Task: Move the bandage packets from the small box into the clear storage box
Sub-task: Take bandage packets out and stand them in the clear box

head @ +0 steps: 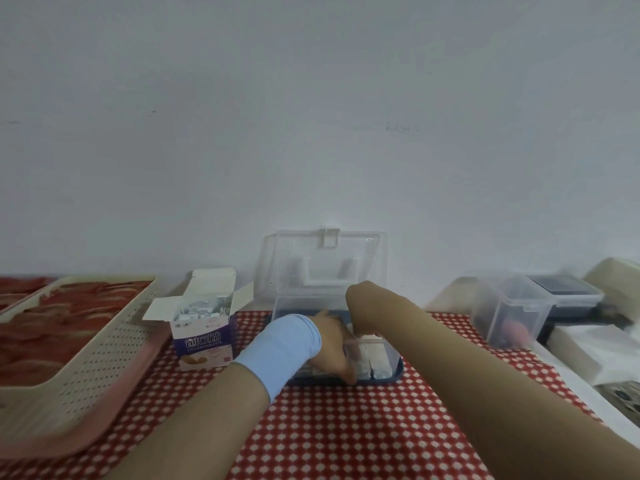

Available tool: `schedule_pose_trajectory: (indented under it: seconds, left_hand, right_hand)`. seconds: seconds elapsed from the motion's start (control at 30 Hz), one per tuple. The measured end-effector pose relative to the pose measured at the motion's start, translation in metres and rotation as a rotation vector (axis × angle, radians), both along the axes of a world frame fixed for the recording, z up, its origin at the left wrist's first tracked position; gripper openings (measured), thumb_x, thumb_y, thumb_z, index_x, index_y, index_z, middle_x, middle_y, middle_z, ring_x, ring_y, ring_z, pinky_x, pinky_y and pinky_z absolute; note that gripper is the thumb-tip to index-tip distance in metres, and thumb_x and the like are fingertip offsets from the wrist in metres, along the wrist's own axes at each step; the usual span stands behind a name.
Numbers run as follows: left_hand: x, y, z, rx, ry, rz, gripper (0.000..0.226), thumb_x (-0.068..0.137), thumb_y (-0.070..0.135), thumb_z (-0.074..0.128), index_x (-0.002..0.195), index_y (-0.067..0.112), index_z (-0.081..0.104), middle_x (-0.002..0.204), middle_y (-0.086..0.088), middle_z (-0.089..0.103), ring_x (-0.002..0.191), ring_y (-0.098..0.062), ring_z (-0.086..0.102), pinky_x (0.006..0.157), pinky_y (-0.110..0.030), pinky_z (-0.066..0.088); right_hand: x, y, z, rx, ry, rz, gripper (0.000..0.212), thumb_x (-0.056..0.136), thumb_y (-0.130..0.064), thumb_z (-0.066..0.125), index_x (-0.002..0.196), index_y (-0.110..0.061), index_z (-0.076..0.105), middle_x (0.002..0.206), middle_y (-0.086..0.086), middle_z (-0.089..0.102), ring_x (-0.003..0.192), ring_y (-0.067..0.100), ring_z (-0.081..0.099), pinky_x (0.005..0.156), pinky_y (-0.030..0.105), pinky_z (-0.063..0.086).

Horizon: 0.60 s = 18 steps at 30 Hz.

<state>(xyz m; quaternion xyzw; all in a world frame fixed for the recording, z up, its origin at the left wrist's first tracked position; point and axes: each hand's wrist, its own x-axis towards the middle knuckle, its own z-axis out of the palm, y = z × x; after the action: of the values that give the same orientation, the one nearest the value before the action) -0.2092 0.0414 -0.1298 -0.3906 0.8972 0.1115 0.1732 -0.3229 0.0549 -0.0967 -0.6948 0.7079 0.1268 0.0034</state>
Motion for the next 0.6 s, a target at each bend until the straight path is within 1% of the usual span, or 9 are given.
schedule_pose_trajectory:
  seconds: [0.03,0.1,0.2,0.27,0.33,0.4,0.47,0.5,0.6]
  left_hand:
    - [0.0003,0.0002,0.0008,0.016,0.012,0.002,0.058,0.078,0.062,0.063,0.133,0.044,0.056,0.143,0.002,0.044,0.131,-0.025,0.039,0.109,-0.051,0.04]
    - [0.0016,0.0004,0.0012,0.046,0.048,0.008,0.053,0.078,0.06,0.065,0.129,0.045,0.059,0.14,0.003,0.047,0.127,-0.024,0.046,0.108,-0.049,0.042]
    - [0.0032,0.0015,0.001,0.051,0.084,0.008,0.05,0.079,0.058,0.067,0.127,0.045,0.06,0.138,0.004,0.051,0.121,-0.023,0.051,0.106,-0.046,0.045]
    - [0.0036,0.0031,0.0018,0.032,0.076,0.002,0.051,0.079,0.058,0.065,0.128,0.045,0.059,0.139,0.003,0.049,0.123,-0.023,0.049,0.107,-0.047,0.044]
    - [0.0041,0.0046,0.0033,0.022,0.063,-0.008,0.051,0.08,0.059,0.064,0.129,0.046,0.058,0.138,0.003,0.049,0.125,-0.023,0.047,0.107,-0.047,0.044]
    - [0.004,0.0057,0.0044,0.039,0.076,-0.008,0.05,0.08,0.057,0.065,0.128,0.044,0.059,0.136,0.004,0.054,0.123,-0.022,0.051,0.107,-0.045,0.045]
    - [0.0036,0.0056,0.0032,0.048,0.099,-0.01,0.049,0.08,0.055,0.067,0.127,0.042,0.06,0.136,0.005,0.056,0.12,-0.022,0.054,0.106,-0.044,0.046]
    - [0.0039,0.0061,0.0028,0.039,0.109,-0.018,0.05,0.078,0.055,0.067,0.126,0.042,0.06,0.138,0.005,0.055,0.118,-0.022,0.056,0.105,-0.044,0.047]
    - [0.0063,0.0093,0.0039,-0.01,0.13,-0.028,0.06,0.074,0.054,0.067,0.131,0.041,0.057,0.137,0.003,0.056,0.112,-0.022,0.058,0.1,-0.043,0.051]
  right_hand:
    - [-0.0007,0.0,0.0015,-0.019,0.004,0.016,0.016,0.095,-0.009,0.06,0.08,-0.006,0.055,0.075,0.005,0.052,0.064,0.016,0.053,0.069,0.024,0.048]
    - [0.0013,-0.0001,0.0064,-0.02,0.044,0.034,0.004,0.094,-0.003,0.058,0.093,-0.002,0.062,0.068,0.003,0.042,0.06,0.015,0.045,0.073,0.024,0.046]
    - [0.0024,0.0023,0.0063,0.056,0.095,0.087,0.019,0.093,-0.003,0.06,0.111,0.003,0.065,0.069,0.003,0.04,0.07,0.02,0.049,0.079,0.026,0.043]
    - [0.0009,0.0039,0.0034,0.019,0.105,0.068,0.005,0.094,-0.004,0.058,0.092,-0.001,0.061,0.07,0.003,0.038,0.065,0.018,0.046,0.076,0.025,0.042]
    - [-0.0015,0.0031,0.0025,-0.042,0.106,0.073,0.029,0.095,-0.006,0.056,0.069,-0.01,0.044,0.07,0.002,0.038,0.062,0.015,0.043,0.071,0.025,0.042]
    - [-0.0045,0.0007,0.0014,-0.082,0.071,0.065,0.029,0.093,-0.003,0.056,0.067,-0.009,0.046,0.071,0.004,0.046,0.06,0.014,0.043,0.064,0.026,0.042]
    - [-0.0038,0.0007,0.001,-0.033,0.074,0.079,0.011,0.092,-0.002,0.059,0.088,-0.004,0.069,0.085,0.006,0.062,0.07,0.018,0.053,0.064,0.024,0.042]
    - [-0.0022,0.0027,0.0011,0.022,0.089,0.101,0.016,0.091,-0.002,0.06,0.1,-0.005,0.073,0.089,0.006,0.064,0.075,0.019,0.054,0.064,0.024,0.042]
    - [-0.0025,0.0074,-0.0019,0.078,0.091,0.128,0.017,0.09,-0.002,0.062,0.103,-0.003,0.073,0.072,0.004,0.053,0.07,0.021,0.052,0.06,0.025,0.041]
